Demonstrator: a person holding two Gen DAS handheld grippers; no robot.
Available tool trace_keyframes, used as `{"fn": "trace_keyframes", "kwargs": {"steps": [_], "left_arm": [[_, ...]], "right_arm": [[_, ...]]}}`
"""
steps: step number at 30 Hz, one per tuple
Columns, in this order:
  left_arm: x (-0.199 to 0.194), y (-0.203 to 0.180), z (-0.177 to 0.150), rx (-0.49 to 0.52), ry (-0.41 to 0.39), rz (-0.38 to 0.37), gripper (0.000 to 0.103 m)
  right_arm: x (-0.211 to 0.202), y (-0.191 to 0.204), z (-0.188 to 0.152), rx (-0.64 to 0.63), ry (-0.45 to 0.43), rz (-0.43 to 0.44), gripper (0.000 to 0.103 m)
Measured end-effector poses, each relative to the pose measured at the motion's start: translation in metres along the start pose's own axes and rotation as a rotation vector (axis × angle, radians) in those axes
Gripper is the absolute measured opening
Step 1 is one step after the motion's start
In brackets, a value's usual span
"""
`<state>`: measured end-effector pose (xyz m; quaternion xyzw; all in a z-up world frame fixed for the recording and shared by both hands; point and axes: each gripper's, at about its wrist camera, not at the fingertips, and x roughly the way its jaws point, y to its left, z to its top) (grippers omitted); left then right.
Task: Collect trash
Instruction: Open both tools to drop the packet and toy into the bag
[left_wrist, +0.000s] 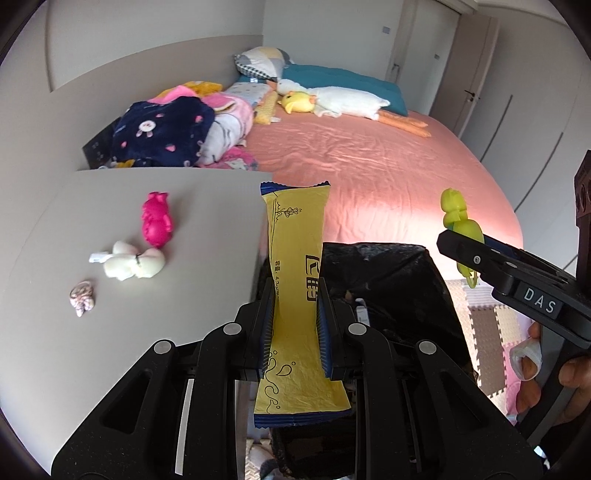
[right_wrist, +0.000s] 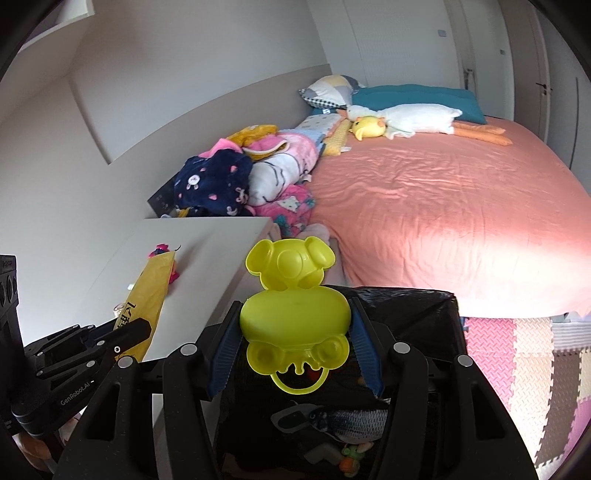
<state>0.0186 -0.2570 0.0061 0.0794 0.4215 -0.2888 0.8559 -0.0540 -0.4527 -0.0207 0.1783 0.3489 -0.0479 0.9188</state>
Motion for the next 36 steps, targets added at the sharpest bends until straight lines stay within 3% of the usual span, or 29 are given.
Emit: {"fn": "trace_keyframes", "kwargs": {"steps": [8,9,10,11,13,20,36], "left_arm": [[0.010,-0.023,0.006,0.057,0.032,-0.085,0.021],[0.013,-0.028,0.006,0.074,0.057,-0.100,0.041],[0.016,-0.032,0.005,0.089,0.069,-0.090,0.061],[0.016,-0.034,0.004,0.098,0.058,-0.068,0.099],[0.011,-0.038,0.002,0.115,0.006,-0.035,0.097],[0.017,-0.034,0.000,0.108,0.039,-0.015,0.097],[0.019,-0.014,-0.010,0.062,0.066,0.033,0.097]], "right_arm": [[-0.009,-0.025,0.000,0.047,-0.002,-0.043,0.058],[-0.009,-0.028,0.001,0.051,0.000,-0.054,0.065],[-0.011,-0.030,0.001,0.058,-0.013,-0.085,0.084],[-0.014,-0.032,0.001,0.068,-0.032,-0.114,0.091],[-0.021,-0.038,0.001,0.091,-0.065,-0.133,0.092],[-0.020,-0.051,0.003,0.123,-0.066,-0.134,0.092],[-0.002,-0.035,0.002,0.099,-0.028,-0.099,0.092]]}}
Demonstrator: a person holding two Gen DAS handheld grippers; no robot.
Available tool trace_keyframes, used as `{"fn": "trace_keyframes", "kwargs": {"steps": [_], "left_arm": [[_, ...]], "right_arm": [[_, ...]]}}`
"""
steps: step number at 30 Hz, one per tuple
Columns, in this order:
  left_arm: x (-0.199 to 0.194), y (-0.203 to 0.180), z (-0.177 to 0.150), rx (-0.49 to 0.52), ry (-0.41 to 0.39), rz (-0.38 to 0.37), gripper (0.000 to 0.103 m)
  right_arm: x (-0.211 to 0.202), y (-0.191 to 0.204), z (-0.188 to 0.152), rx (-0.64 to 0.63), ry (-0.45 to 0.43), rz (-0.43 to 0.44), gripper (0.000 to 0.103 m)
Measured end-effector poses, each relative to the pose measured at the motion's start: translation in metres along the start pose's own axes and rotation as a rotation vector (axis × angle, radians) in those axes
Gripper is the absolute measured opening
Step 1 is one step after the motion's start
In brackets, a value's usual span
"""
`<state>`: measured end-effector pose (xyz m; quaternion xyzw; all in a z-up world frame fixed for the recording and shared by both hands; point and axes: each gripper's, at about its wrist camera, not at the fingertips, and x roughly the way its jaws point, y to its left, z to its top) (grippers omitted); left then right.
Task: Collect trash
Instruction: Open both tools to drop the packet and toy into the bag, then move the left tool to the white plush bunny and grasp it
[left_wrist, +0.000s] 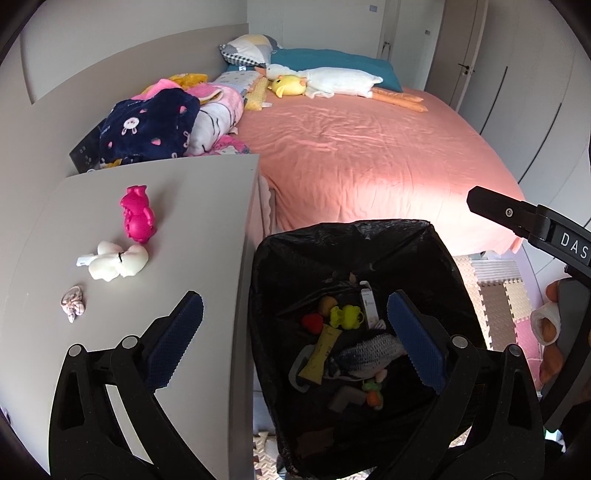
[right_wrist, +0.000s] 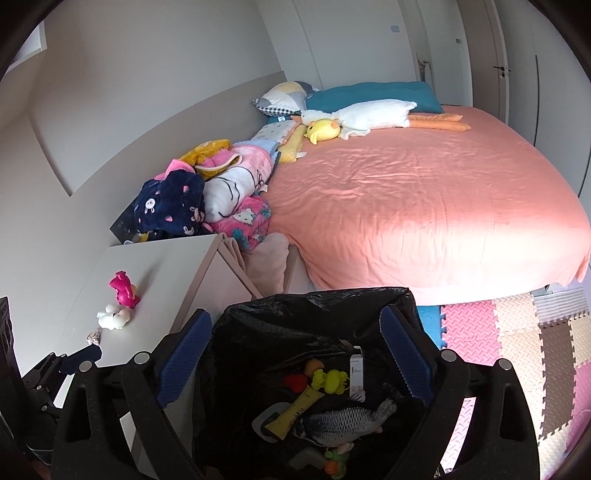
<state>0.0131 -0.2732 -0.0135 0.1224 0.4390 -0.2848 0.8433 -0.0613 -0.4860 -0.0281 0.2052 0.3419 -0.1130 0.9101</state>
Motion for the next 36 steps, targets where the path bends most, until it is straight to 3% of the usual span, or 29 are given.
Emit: {"fn": "trace_keyframes", "kwargs": {"steps": [26,36], "left_arm": [[0.012,0.090,-0.009,-0.184,0.038,0.127,0.097],[0.026,0.130,0.001,-0.260,0.050,0.123,0.097]], "right_arm": [[0.050,0.074,0.001,-0.092,0.054,0.084,0.092],[0.077,0.104,0.010,-0.120,0.067,0.107,0.092]]}}
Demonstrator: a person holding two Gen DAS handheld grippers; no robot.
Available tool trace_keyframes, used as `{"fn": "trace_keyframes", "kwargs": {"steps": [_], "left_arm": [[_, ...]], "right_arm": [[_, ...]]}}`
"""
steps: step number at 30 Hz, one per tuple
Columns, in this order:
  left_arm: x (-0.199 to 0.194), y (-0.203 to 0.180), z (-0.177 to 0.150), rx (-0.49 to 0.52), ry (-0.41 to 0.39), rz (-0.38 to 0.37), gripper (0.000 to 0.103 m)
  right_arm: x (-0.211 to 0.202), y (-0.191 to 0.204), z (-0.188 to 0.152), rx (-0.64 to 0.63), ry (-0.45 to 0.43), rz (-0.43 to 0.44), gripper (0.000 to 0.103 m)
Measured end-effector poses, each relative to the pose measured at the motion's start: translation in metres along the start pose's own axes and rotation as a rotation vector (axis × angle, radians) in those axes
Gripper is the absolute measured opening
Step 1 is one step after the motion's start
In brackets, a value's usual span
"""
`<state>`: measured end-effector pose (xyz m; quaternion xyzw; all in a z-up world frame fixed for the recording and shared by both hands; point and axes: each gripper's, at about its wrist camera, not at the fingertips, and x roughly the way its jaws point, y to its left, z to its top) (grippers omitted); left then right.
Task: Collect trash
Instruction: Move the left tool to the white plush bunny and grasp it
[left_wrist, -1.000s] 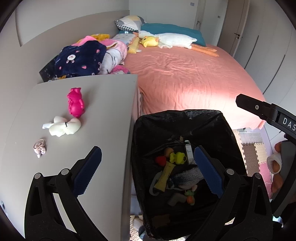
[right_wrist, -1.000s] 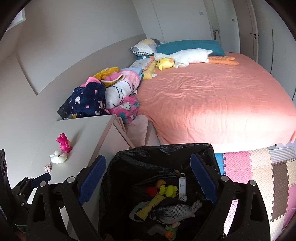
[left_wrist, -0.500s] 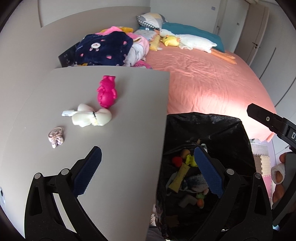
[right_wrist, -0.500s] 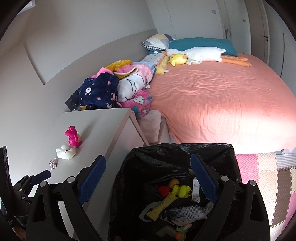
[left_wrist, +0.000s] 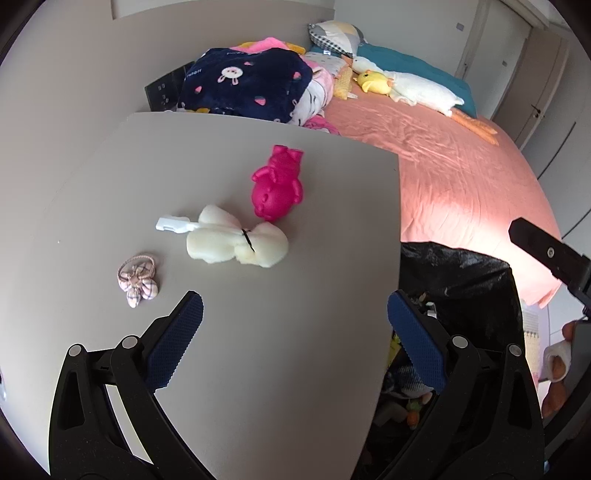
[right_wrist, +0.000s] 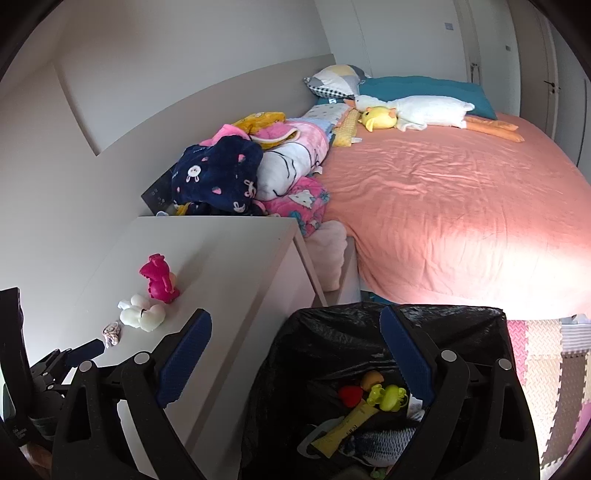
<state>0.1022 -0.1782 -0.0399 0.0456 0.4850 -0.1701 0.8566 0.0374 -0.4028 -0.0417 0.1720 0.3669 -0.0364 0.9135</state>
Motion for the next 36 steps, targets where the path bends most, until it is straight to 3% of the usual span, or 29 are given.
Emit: {"fn": "trace_keyframes", "kwargs": {"steps": [7,22,28,31,33,36], "left_arm": [[0.020,0.022,0.020,-0.077,0.013,-0.019,0.096],[0.054,0.052,0.041,-0.172,0.065,0.000,0.081],[0.066,0.058,0.044,-0.167,0.095,0.026,0.064],[0.066,0.056,0.043,-0.128,0.080,0.053,0.054],[0.066,0.056,0.043,-0.106,0.073,0.062,0.041],[0.063,0.057,0.041,-0.094,0.063,0.049,0.035]], "right_arm": [[0.023,0.018,0.008,-0.030,0.017,0.009,0.092],[0.058,0.048,0.020,-0.081,0.050,0.026,0.092],[0.068,0.060,0.025,-0.101,0.060,0.038,0.092],[0.071,0.066,0.027,-0.114,0.062,0.043,0.092],[0.074,0.070,0.027,-0.118,0.067,0.047,0.092],[0.078,0.075,0.027,-0.126,0.073,0.055,0.092]]}}
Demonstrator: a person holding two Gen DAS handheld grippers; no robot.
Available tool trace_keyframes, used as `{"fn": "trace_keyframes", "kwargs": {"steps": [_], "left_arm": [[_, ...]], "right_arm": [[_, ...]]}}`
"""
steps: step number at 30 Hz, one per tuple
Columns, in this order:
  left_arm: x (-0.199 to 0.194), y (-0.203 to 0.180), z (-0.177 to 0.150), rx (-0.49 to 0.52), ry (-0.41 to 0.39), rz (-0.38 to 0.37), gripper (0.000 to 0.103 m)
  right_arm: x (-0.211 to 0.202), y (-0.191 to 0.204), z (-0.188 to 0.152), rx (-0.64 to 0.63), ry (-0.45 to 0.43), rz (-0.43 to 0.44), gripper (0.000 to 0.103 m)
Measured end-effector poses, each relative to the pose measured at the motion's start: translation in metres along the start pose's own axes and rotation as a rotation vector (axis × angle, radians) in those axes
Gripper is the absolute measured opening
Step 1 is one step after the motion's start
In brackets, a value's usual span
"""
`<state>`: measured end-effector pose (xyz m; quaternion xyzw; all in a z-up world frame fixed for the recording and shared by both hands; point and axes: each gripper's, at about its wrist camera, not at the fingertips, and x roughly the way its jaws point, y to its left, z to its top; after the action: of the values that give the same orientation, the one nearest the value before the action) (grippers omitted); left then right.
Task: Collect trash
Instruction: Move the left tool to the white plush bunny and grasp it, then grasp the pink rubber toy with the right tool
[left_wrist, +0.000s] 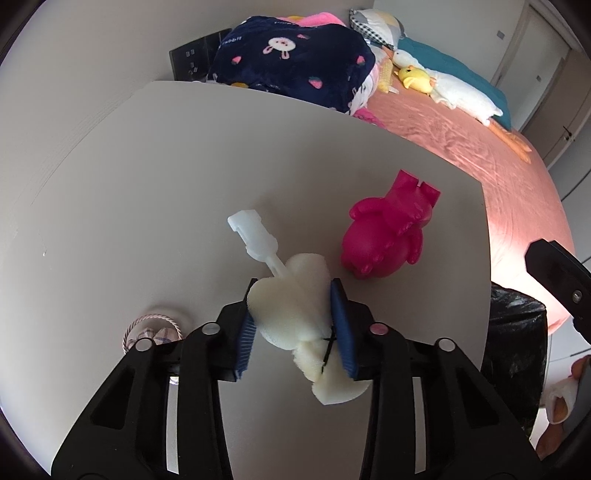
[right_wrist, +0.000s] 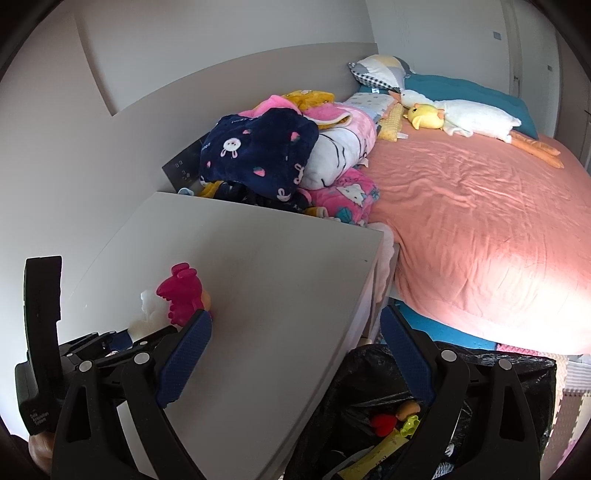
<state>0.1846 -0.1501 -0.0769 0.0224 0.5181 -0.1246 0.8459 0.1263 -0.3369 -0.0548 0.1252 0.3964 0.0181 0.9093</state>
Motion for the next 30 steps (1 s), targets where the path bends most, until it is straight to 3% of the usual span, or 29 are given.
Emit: {"fn": "trace_keyframes", "kwargs": {"steps": [7,18,27,30], "left_arm": [[-0.020,0.008,-0.005,0.005,-0.049,0.016,0.035],[-0.052,0.047,-0.014,-0.095,-0.092,0.023,0.035],[-0.062,0.070,-0.019,-0.156,-0.106,0.041,0.035],[-0.062,0.073,-0.021,-0.162,-0.107,0.039,0.035]], "right_arm": [[0.007,0.015,0.001,-0.028,0.011,0.026,0.092],[0.028,0.053,0.000,-0.084,0.048,0.089,0.092],[0.059,0.069,-0.003,-0.124,0.094,0.069,0.092],[0.068,0.071,0.000,-0.119,0.117,0.068,0.084]]}}
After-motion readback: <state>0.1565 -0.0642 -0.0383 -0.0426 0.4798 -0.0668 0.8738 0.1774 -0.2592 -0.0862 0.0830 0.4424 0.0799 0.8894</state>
